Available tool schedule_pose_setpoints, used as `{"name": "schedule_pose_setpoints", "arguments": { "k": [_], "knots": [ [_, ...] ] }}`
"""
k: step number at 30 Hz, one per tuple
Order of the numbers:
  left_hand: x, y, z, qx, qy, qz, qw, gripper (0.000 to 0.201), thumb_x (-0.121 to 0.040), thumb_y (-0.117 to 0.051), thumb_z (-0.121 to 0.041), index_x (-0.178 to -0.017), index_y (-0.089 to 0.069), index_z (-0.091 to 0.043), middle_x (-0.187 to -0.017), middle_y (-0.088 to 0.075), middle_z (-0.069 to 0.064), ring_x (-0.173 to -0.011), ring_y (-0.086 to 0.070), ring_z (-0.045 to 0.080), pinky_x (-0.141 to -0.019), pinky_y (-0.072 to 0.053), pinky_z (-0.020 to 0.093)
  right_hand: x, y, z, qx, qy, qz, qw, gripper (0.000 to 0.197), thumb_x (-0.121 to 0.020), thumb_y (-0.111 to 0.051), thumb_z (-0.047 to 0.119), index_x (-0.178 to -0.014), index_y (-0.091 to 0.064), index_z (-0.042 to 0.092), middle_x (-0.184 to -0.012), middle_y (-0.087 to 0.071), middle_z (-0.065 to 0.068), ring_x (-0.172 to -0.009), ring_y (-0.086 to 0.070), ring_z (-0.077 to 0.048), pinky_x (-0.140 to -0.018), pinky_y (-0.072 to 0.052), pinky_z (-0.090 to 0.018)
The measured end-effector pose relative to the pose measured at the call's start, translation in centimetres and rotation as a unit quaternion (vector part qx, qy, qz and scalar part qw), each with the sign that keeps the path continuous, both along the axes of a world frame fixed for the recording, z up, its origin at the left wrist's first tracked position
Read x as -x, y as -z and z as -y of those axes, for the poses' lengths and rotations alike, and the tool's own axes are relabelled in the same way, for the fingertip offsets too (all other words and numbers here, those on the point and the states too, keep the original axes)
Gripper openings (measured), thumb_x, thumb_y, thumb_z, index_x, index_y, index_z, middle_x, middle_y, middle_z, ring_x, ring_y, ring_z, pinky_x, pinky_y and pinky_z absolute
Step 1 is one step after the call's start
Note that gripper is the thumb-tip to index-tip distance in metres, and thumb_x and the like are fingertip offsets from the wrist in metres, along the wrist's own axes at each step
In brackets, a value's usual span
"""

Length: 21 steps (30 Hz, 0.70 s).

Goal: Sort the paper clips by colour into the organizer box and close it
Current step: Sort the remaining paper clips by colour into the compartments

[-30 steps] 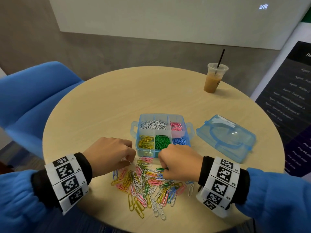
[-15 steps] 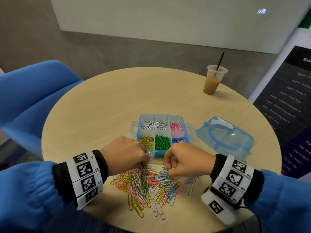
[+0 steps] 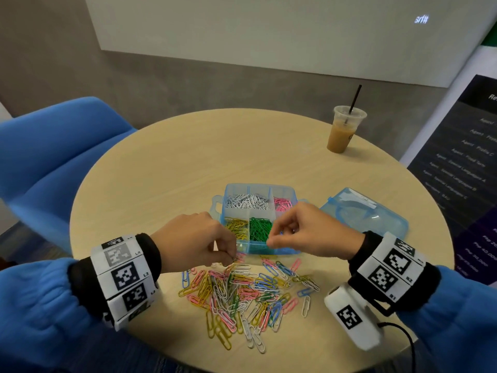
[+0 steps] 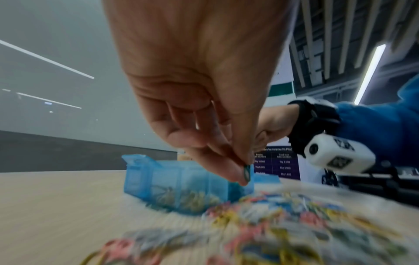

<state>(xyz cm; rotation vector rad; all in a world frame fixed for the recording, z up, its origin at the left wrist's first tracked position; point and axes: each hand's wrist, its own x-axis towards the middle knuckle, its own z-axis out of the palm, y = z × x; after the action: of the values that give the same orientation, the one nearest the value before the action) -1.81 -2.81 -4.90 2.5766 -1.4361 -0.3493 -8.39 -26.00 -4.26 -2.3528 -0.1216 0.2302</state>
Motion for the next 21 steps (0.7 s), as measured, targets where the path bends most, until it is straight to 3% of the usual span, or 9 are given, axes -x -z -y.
{"name": "schedule_pose_setpoints", "arguments": {
  "k": [4,7,9,12,14,17,21],
  "knots": [
    [-0.2,-0.9,0.7,0.059,-0.013,-0.065,0.996,0.006,-0.09,-0.065,-0.034,-0.089,-0.068,-0.03,-0.079,-0.071,-0.024,-0.065,-0.065,-0.004,-0.066,-0.052,0.024,-0.6,-0.4,0.2,0.024,0.051,0.068,0.996,0.008,-0.083,-0.074,0.024,-0.082,-0.076,0.016,-0.057,-0.065,-0.009,-0.05,-0.05,-0.007,-0.057,-0.042,-0.023],
    [-0.7,-1.6,1.5,0.058,0.0,-0.077,0.995,0.004,-0.09,-0.065,-0.031,-0.088,-0.067,-0.029,-0.077,-0.072,-0.017,-0.065,-0.065,-0.003,-0.067,-0.053,0.027,-0.3,-0.4,0.3,0.058,0.052,0.09,0.993,0.012,-0.084,-0.073,0.024,-0.091,-0.076,0.015,-0.055,-0.063,0.0,-0.051,-0.053,-0.001,-0.065,-0.049,-0.022],
    [-0.8,-1.7,1.9,0.075,0.007,-0.12,0.99,0.003,-0.091,-0.066,-0.026,-0.089,-0.068,-0.025,-0.077,-0.073,-0.014,-0.063,-0.066,0.001,-0.067,-0.054,0.026,0.1,-0.4,0.3,0.04,0.044,0.094,0.994,0.01,-0.083,-0.074,0.025,-0.086,-0.076,0.015,-0.052,-0.057,0.006,-0.051,-0.051,-0.003,-0.066,-0.05,-0.028],
    [-0.6,-1.4,2.5,0.143,-0.002,-0.198,0.97,0.007,-0.091,-0.067,-0.021,-0.091,-0.067,-0.014,-0.077,-0.074,-0.006,-0.061,-0.067,0.007,-0.063,-0.051,0.02,1.1,-0.3,-0.4,0.001,0.007,0.054,0.999,0.015,-0.081,-0.076,0.031,-0.077,-0.074,0.016,-0.059,-0.061,0.002,-0.054,-0.054,-0.006,-0.055,-0.046,-0.028],
    [-0.4,-1.2,2.9,0.174,-0.026,-0.228,0.957,0.012,-0.091,-0.067,-0.022,-0.092,-0.066,-0.01,-0.073,-0.074,0.0,-0.06,-0.067,0.009,-0.058,-0.048,0.019,1.6,-0.2,-1.1,-0.053,0.002,-0.003,0.999,0.018,-0.081,-0.077,0.028,-0.082,-0.072,0.011,-0.065,-0.066,-0.003,-0.053,-0.061,-0.008,-0.048,-0.048,-0.025],
    [0.1,-0.9,3.5,0.182,-0.054,-0.274,0.943,0.012,-0.093,-0.063,-0.021,-0.094,-0.064,-0.008,-0.07,-0.073,0.0,-0.058,-0.065,0.006,-0.051,-0.047,0.022,1.8,0.0,-1.8,-0.123,0.016,-0.037,0.992,0.016,-0.082,-0.077,0.015,-0.087,-0.069,0.002,-0.076,-0.072,-0.018,-0.057,-0.068,-0.019,-0.051,-0.054,-0.027],
    [0.0,-0.7,4.1,0.211,-0.103,-0.264,0.936,0.013,-0.095,-0.06,-0.02,-0.093,-0.065,-0.008,-0.077,-0.075,-0.001,-0.063,-0.069,0.01,-0.051,-0.052,0.025,1.5,-0.1,-1.5,-0.097,0.051,-0.022,0.994,0.014,-0.083,-0.075,0.012,-0.084,-0.07,0.0,-0.073,-0.073,-0.016,-0.06,-0.072,-0.024,-0.056,-0.057,-0.027]
  ]
}}
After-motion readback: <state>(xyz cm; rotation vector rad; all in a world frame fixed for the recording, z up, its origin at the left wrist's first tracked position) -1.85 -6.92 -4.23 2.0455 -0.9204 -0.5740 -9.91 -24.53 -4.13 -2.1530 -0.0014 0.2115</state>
